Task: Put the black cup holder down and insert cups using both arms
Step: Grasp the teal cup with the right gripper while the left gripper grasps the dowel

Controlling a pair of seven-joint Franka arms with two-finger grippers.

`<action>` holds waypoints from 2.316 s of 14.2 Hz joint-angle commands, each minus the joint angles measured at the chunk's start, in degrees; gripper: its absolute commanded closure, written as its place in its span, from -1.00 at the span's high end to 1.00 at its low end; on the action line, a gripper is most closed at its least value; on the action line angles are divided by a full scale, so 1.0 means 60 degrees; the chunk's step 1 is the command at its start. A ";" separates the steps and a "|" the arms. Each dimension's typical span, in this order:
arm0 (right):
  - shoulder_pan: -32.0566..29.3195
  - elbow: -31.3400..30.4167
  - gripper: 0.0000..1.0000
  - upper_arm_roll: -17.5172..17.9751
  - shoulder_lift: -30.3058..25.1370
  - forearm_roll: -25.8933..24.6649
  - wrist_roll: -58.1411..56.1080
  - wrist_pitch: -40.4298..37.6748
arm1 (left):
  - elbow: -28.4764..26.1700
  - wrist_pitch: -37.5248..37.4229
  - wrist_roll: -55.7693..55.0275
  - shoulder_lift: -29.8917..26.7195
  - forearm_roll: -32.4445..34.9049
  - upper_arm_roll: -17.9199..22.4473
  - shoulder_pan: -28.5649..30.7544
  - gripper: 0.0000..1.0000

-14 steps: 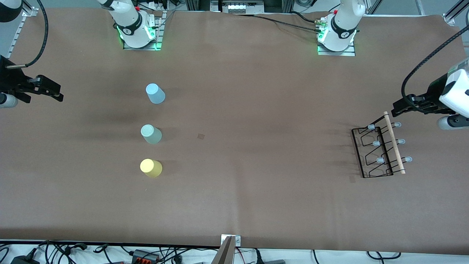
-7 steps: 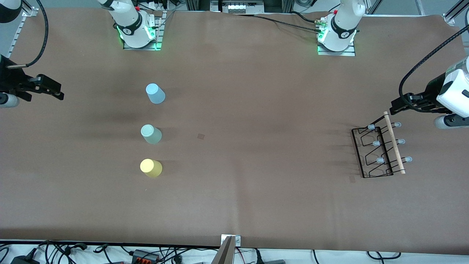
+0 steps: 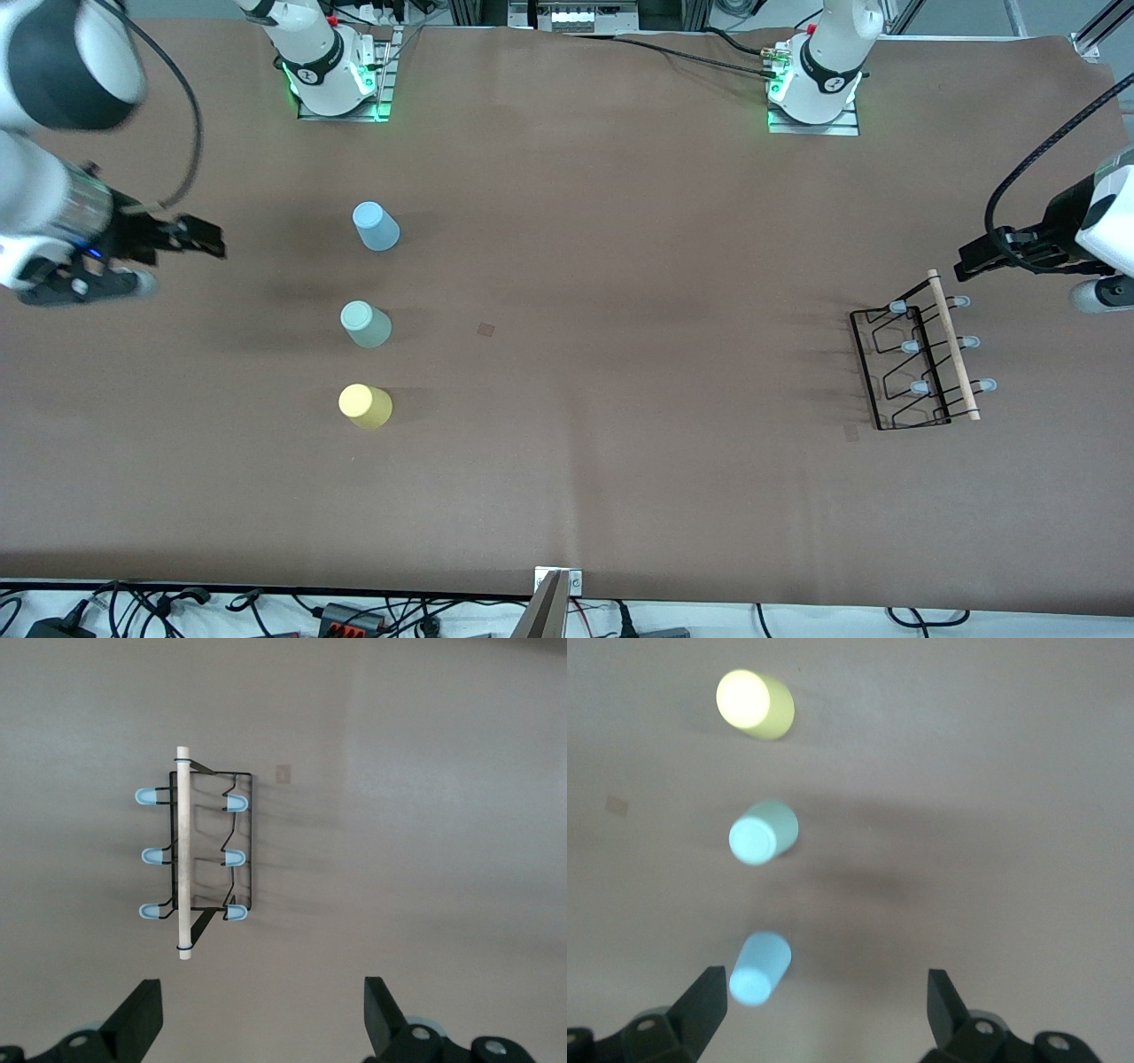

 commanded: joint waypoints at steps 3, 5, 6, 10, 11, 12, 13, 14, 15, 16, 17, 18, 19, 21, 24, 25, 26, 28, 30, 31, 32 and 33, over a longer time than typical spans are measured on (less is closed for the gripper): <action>0.0571 -0.2449 1.00 -0.0023 -0.0214 0.0100 0.1155 0.3107 | -0.0566 0.0081 0.0131 0.0472 -0.0071 0.0045 0.0967 1.00; 0.0674 -0.3328 1.00 -0.0023 -0.0170 0.0100 0.1290 0.4644 | -0.1282 0.1088 0.0218 0.0517 -0.0056 0.0045 0.1524 1.00; 0.0762 -0.3608 1.00 -0.0023 -0.0083 0.0100 0.1406 0.5204 | -0.1779 0.1703 0.0277 0.0503 0.0002 0.0045 0.1715 1.00; 0.1332 -0.3903 1.00 -0.0023 0.0473 0.0100 0.2504 0.6334 | -0.3699 0.4414 0.0321 0.0473 0.0017 -0.0028 0.1937 1.00; 0.1377 -0.4107 1.00 -0.0023 0.0619 0.0100 0.2550 0.6859 | -0.4080 0.5028 0.0350 0.0531 0.0017 -0.0072 0.1922 1.00; 0.1508 -0.4370 1.00 -0.0023 0.0708 0.0100 0.2550 0.7430 | -0.4403 0.5527 0.0713 0.0619 0.0017 -0.0087 0.1908 1.00; 0.1611 -0.4677 1.00 -0.0023 0.0883 0.0100 0.2550 0.8103 | -0.4682 0.5967 0.1399 0.0707 0.0017 -0.0101 0.1936 0.96; 0.1641 -0.4898 1.00 -0.0023 0.1030 0.0100 0.2550 0.8617 | -0.4743 0.6102 0.1666 0.0824 0.0003 -0.0102 0.2024 0.92; 0.1671 -0.5031 1.00 -0.0023 0.1191 0.0100 0.2550 0.8985 | -0.4743 0.6104 0.1655 0.0897 -0.0012 -0.0116 0.2025 0.76; 0.1787 -0.5090 1.00 -0.0023 0.1308 0.0100 0.2550 0.9206 | -0.4758 0.6118 0.1654 0.0941 -0.0012 -0.0116 0.1981 0.52; 0.1860 -0.5120 1.00 -0.0023 0.1382 0.0100 0.2550 0.9339 | -0.4758 0.6118 0.1654 0.1101 -0.0012 -0.0131 0.1966 0.28; 0.1876 -0.5178 1.00 -0.0023 0.1426 0.0100 0.2550 0.9442 | -0.4743 0.6263 0.1669 0.1248 -0.0012 -0.0131 0.1966 0.08; 0.1876 -0.5237 1.00 -0.0023 0.1470 0.0100 0.2550 0.9573 | -0.4743 0.6453 0.1669 0.1366 -0.0012 -0.0131 0.1951 -0.08; 0.1890 -0.5296 1.00 -0.0023 0.1558 0.0100 0.2550 0.9604 | -0.4743 0.6470 0.1669 0.1498 -0.0041 -0.0145 0.1908 -0.31; 0.1905 -0.5310 1.00 -0.0023 0.1588 0.0100 0.2550 0.9618 | -0.4598 0.6339 0.1756 0.1616 -0.0041 -0.0146 0.1878 -0.73; 0.1891 -0.5310 1.00 -0.0023 0.1588 0.0100 0.2550 0.9604 | -0.4452 0.6164 0.1757 0.1558 -0.0041 -0.0145 0.1878 -0.76; 0.1891 -0.5325 1.00 -0.0023 0.1588 0.0100 0.2550 0.9604 | -0.4218 0.5858 0.1685 0.1528 -0.0041 -0.0145 0.1878 -0.77; 0.1891 -0.5325 0.73 -0.0023 0.1617 0.0100 0.2550 0.9589 | -0.3735 0.5315 0.1698 0.1499 -0.0041 -0.0145 0.1878 -0.81; 0.1876 -0.5325 0.11 -0.0023 0.1632 0.0100 0.2536 0.9545 | -0.3179 0.4657 0.1669 0.1484 -0.0041 -0.0145 0.1878 -0.84; 0.1861 -0.5325 -0.23 -0.0023 0.1632 0.0100 0.2536 0.9531 | -0.2857 0.4349 0.1626 0.1484 -0.0041 -0.0160 0.1864 -0.84; 0.1861 -0.5325 -0.45 -0.0023 0.1632 0.0100 0.2536 0.9530 | -0.2564 0.4099 0.1611 0.1484 -0.0070 -0.0175 0.1834 -0.84; 0.1861 -0.5325 -0.62 -0.0023 0.1632 0.0100 0.2536 0.9530 | -0.2256 0.3821 0.1567 0.1484 -0.0114 -0.0262 0.1631 -0.84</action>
